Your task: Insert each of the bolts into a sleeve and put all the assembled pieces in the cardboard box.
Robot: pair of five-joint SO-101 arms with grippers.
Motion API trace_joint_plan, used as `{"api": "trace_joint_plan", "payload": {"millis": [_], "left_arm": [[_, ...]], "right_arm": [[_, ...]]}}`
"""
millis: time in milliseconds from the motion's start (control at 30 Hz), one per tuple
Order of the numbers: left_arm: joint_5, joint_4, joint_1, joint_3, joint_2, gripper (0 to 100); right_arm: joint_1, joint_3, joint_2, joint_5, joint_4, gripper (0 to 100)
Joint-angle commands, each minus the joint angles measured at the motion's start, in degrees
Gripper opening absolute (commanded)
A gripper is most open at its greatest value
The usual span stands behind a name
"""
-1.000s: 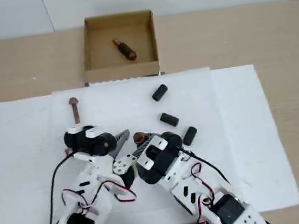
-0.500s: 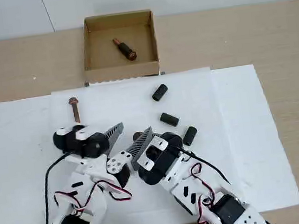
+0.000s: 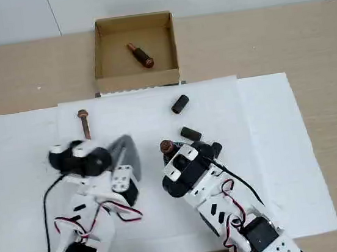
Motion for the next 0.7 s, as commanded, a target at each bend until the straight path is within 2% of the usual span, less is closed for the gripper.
{"api": "trace_joint_plan", "payload": {"millis": [0, 100, 233, 500, 667], "left_arm": [[-3.5, 2.0, -7.2, -1.4, -0.3, 1], [-10.7, 5.7, -13.0, 1.6, -0.5, 1], [-14.3, 8.5, -17.8, 4.9, -0.5, 1], [-15.2, 10.5, -18.2, 9.2, -0.5, 1], [-15.7, 10.5, -18.1, 9.2, -0.5, 1]], "right_arm": [[2.6, -2.9, -0.7, -5.7, 5.4, 0.3], [4.0, -7.6, -0.4, -12.4, 12.0, 0.3], [5.8, -12.8, -0.3, -16.8, 18.2, 0.3], [6.9, -24.1, 2.7, -18.5, 25.3, 0.3], [6.9, -36.6, 19.5, -19.5, 25.0, 0.3]]}}
